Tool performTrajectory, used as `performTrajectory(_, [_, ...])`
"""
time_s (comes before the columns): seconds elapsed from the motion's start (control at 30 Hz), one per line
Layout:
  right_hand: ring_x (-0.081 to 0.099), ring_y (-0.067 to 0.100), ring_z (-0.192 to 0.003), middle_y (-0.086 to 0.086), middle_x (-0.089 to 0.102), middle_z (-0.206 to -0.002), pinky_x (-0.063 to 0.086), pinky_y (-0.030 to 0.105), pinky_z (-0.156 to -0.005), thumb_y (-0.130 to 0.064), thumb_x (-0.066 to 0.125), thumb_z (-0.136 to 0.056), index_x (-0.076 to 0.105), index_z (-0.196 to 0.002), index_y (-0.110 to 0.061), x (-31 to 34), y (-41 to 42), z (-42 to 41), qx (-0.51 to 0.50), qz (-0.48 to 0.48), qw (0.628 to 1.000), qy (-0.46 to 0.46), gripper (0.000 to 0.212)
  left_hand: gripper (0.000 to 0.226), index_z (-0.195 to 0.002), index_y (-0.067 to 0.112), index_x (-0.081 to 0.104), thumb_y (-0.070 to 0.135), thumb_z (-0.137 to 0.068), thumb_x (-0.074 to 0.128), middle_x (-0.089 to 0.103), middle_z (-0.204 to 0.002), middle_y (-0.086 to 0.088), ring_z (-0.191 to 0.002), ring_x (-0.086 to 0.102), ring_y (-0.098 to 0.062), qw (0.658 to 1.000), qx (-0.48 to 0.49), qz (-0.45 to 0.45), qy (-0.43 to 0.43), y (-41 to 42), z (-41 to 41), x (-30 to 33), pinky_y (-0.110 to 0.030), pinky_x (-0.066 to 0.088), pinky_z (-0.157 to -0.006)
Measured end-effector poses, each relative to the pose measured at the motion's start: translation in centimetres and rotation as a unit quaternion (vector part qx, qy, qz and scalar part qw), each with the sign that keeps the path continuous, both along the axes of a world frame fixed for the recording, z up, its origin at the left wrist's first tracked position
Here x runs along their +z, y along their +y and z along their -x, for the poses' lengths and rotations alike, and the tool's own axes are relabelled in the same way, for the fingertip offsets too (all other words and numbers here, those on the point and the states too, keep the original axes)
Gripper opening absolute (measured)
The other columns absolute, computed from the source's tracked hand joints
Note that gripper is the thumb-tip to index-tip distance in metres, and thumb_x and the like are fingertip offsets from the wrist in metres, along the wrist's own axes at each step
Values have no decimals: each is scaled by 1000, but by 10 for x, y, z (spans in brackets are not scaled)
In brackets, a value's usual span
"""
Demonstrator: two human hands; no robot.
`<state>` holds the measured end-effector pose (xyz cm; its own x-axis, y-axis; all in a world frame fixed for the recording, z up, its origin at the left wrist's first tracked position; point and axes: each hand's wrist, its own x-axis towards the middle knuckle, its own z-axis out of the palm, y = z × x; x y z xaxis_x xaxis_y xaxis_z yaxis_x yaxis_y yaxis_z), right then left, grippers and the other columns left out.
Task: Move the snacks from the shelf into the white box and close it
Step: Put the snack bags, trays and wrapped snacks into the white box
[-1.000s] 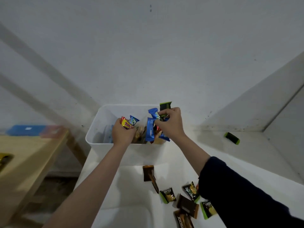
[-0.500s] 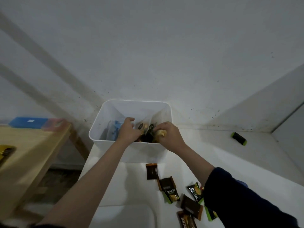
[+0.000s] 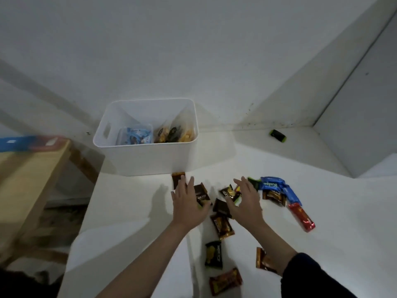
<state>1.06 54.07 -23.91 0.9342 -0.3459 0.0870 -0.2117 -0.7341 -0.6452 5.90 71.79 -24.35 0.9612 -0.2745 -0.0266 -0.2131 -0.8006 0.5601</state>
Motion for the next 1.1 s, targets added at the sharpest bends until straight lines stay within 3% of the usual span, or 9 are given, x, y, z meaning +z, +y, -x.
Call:
performTrajectory(0.07, [22, 29, -142, 9, 28, -153, 19, 64, -109, -43, 65, -81, 38, -140, -22, -18, -10, 37, -56, 20, 997, 58, 68, 104, -151, 17, 3, 69, -74, 50, -10, -159, -11, -147, -6, -29, 997, -31, -39, 50, -8, 21, -15, -56, 4, -115])
performTrajectory(0.2, [-2, 28, -147, 8, -4, -159, 3, 68, -108, -68, 63, -69, 12, -149, -27, -47, -29, 100, -123, 35, 979, 158, 103, 134, -149, 25, -16, 89, -52, 53, -28, -154, -7, -144, -22, -28, 983, -102, -90, 120, -25, 60, -31, -56, -7, -113])
performTrajectory(0.33, [-7, 29, -146, 6, -15, -159, 0, 70, -106, -87, 37, -63, 2, -150, -25, -70, -38, 140, -136, 68, 967, 202, 113, 130, -146, 21, -25, 95, -53, 29, -42, -147, -9, -138, -34, -29, 975, -126, -139, 122, -38, 89, -46, -57, -10, -112])
performTrajectory(0.47, [-4, 32, -146, 8, -16, -157, 5, 72, -103, -88, 26, -67, 3, -151, -19, -82, -45, 143, -139, 98, 957, 235, 110, 104, -150, 12, -11, 80, -76, 14, -32, -149, -13, -140, -26, -33, 978, -82, -172, 82, -46, 100, -59, -55, -7, -111])
performTrajectory(0.6, [-15, 33, -144, 12, -21, -156, 1, 71, -104, -94, 29, -59, -9, -149, -22, -80, -67, 113, -133, 116, 954, 243, 122, 98, -150, 11, 6, 78, -79, 12, 5, -156, -26, -143, 9, -45, 980, -15, -182, 79, -59, 74, -62, -73, 23, -101])
performTrajectory(0.8, [-12, 48, -141, 16, -16, -157, 2, 74, -102, -99, 39, -42, -11, -148, -37, -72, -130, 47, -150, 100, 960, 215, 132, 122, -148, 42, 0, 97, -46, 39, -21, -153, -23, -142, -9, -48, 976, 61, -193, 81, -66, 24, -65, -76, 19, -97])
performTrajectory(0.9, [-8, 49, -141, 14, -17, -157, 4, 73, -103, -100, 36, -41, -22, -142, -44, -65, -156, 9, -121, 115, 954, 248, 129, 117, -144, 51, 2, 98, -43, 39, -14, -155, -21, -142, -6, -46, 974, 57, -201, 91, -70, 10, -67, -74, 12, -101])
performTrajectory(0.97, [-1, 49, -141, 10, -11, -158, 5, 72, -104, -99, 29, -45, -15, -142, -49, -67, -158, -13, -53, 164, 949, 264, 118, 104, -139, 52, 25, 95, -46, 43, 1, -157, -19, -141, 3, -48, 979, 65, -182, 68, -73, 7, -73, -74, 12, -102])
performTrajectory(1.1, [42, 44, -119, 8, 39, -145, 33, 61, -94, -78, 46, -70, 48, -127, -43, -77, -142, -31, -38, 232, 954, 184, 67, 66, -110, 37, 61, 78, -59, 52, 40, -141, -18, -121, 38, -42, 985, 80, -141, -58, -75, 3, -83, -61, 34, -96])
